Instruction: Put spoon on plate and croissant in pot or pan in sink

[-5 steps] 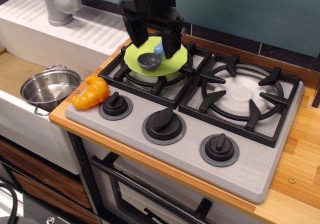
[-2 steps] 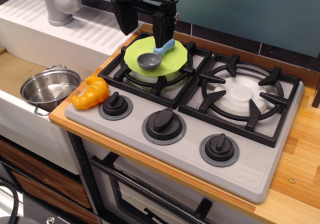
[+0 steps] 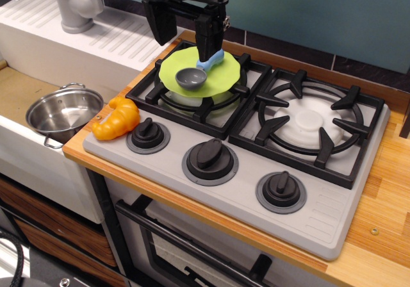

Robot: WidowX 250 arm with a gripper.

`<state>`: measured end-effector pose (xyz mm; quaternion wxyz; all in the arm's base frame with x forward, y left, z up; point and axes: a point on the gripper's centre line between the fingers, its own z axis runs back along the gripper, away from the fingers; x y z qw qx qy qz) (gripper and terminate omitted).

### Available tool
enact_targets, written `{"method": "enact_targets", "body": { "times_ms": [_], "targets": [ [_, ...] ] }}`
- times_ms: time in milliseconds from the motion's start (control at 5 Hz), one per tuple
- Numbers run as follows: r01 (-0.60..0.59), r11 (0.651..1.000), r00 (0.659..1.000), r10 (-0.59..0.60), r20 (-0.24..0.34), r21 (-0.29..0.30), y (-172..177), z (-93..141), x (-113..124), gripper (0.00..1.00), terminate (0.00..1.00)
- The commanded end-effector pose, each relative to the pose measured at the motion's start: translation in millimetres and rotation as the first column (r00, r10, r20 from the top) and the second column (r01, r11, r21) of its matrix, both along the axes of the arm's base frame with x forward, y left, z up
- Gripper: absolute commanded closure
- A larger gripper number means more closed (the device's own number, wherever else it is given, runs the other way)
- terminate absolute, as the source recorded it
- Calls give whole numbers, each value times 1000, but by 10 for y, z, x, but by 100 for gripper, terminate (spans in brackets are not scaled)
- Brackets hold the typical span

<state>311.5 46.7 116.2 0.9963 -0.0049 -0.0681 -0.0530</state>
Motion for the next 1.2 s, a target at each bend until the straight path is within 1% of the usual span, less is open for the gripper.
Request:
{"method": "enact_targets", "body": {
  "times_ms": [0, 200, 400, 600, 800, 1000],
  "targets": [
    [-36, 999, 977, 27, 210, 39, 375, 200, -303, 0, 0],
    [-23, 1000, 965, 21, 260, 6, 495, 134, -348, 0, 0],
    [-36, 999, 949, 28, 315, 20, 564, -16, -352, 0, 0],
    [-51, 998, 940, 40, 338, 25, 644, -140, -330, 0, 0],
    [-88, 996, 938, 75, 338, 24, 670, -265, -331, 0, 0],
    [-141, 989, 942, 123, 312, 35, 683, -383, -352, 0, 0]
  ]
}}
